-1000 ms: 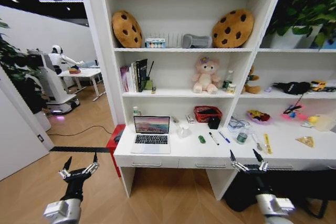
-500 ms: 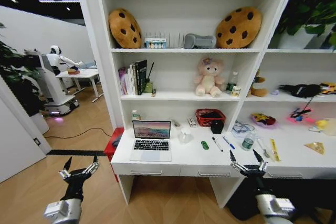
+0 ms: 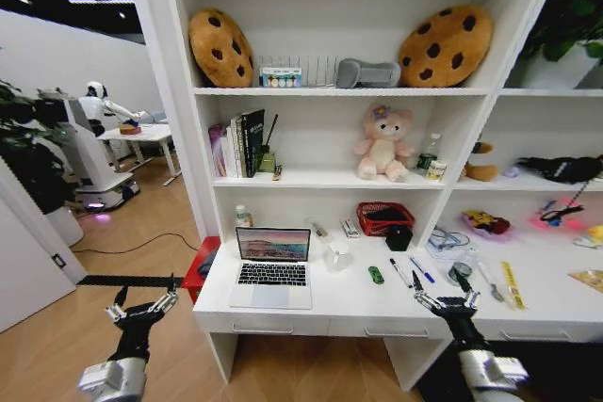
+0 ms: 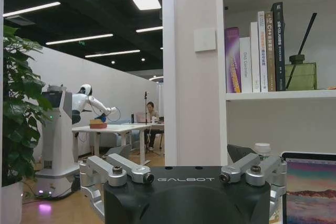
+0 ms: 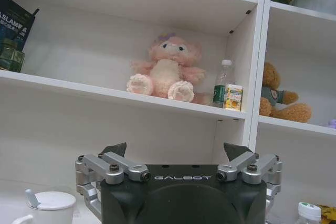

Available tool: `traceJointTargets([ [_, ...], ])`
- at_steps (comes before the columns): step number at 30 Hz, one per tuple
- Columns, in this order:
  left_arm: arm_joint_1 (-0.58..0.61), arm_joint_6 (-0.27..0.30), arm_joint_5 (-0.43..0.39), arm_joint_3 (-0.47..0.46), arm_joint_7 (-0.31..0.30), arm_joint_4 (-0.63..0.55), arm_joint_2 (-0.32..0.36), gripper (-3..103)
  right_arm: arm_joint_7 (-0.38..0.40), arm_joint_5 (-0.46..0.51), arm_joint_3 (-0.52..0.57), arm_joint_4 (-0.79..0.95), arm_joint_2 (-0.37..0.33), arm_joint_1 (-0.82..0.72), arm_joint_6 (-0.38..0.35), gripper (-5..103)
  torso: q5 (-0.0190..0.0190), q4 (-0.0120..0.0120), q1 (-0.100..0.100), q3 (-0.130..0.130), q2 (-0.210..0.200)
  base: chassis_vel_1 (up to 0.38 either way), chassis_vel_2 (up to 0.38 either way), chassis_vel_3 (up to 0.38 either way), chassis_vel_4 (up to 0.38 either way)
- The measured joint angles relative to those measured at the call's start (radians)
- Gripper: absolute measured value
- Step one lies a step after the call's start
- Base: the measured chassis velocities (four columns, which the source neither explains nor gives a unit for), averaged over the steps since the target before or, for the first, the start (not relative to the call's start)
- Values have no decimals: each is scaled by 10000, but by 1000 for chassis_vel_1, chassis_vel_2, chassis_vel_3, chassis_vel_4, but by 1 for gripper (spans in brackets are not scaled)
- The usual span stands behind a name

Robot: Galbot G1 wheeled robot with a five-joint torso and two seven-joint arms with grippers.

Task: Organize the objects on the table.

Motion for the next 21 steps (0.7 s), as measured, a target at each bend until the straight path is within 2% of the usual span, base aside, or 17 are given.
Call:
traceJointTargets([
  [21, -117, 76, 138, 157, 19, 108, 3, 100, 35, 19, 22, -51, -16, 25, -35, 100, -1, 0, 0, 0, 0, -129, 133, 129, -132],
])
